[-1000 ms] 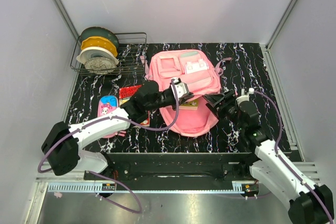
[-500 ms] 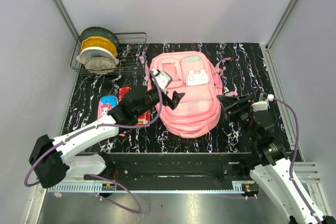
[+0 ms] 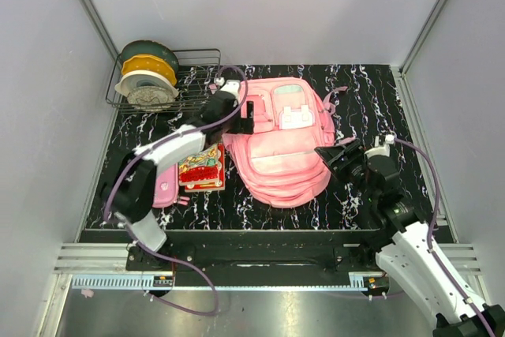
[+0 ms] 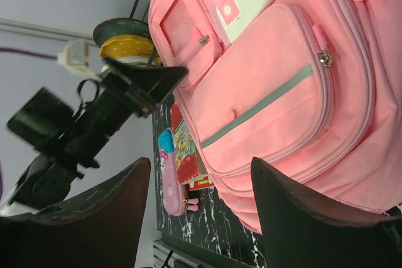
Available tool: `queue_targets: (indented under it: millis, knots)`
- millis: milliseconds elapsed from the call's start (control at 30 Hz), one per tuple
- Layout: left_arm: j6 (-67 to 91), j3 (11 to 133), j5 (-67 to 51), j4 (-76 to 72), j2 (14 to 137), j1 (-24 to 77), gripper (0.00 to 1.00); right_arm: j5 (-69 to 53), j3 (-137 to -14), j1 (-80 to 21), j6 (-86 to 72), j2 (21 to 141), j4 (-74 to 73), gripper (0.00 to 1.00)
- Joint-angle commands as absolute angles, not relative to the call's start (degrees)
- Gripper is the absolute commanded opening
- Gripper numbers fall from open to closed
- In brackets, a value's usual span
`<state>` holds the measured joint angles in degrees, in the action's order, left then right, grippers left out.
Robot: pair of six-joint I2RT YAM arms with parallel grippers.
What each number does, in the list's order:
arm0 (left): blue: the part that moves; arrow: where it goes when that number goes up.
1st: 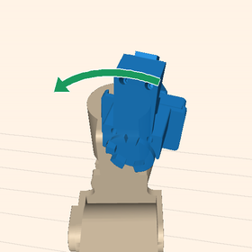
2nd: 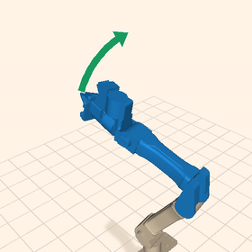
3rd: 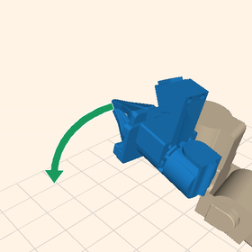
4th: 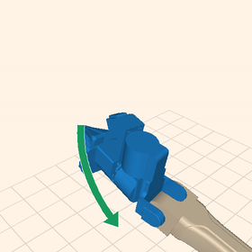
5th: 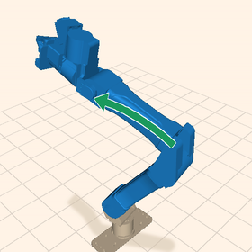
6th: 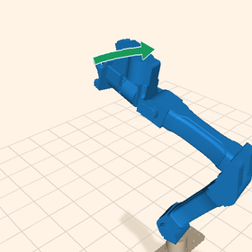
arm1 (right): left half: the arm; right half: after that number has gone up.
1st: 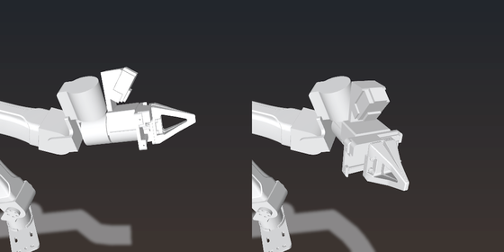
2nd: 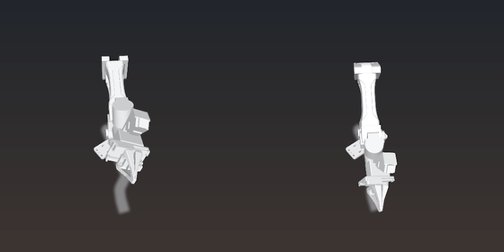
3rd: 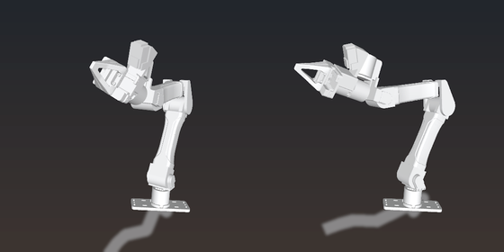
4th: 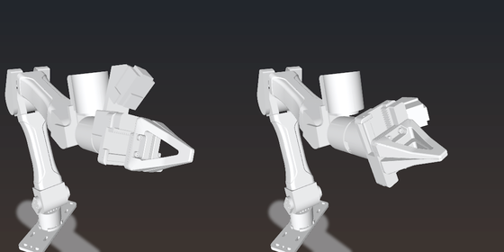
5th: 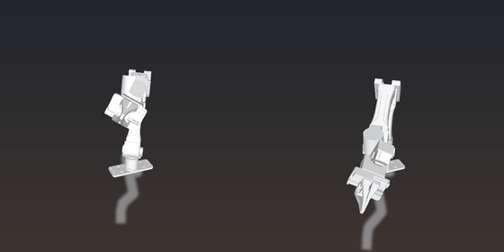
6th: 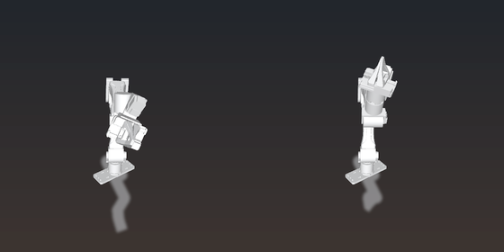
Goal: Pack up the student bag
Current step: Pick up the book from the center of the board.
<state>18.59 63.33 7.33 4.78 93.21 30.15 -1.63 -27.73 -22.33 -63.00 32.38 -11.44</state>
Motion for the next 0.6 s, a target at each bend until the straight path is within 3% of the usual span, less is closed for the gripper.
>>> queue_targets:
  millis: [0,267,367,467,567]
  knots:
    - [19.6,74.9,0.4,8.4,104.0,29.6,0.99,-2.2,-28.2,-22.3,-62.4,30.0,-10.5,0.71]
    - [14.2,87.2,-15.6,7.3,113.4,32.5,0.99,-3.0,-28.1,-22.2,-62.1,30.8,-10.0,0.71]
    - [12.7,89.6,-13.4,10.0,113.6,33.9,0.99,-3.7,-28.3,-22.2,-62.1,32.3,-9.1,0.71]
    - [12.4,85.6,-13.5,7.9,109.4,33.4,0.99,-4.7,-28.5,-22.2,-61.7,33.2,-8.4,0.71]
    - [14.3,72.9,-6.7,4.4,100.4,32.6,0.99,-7.1,-28.5,-22.3,-60.5,35.2,-6.3,0.71]
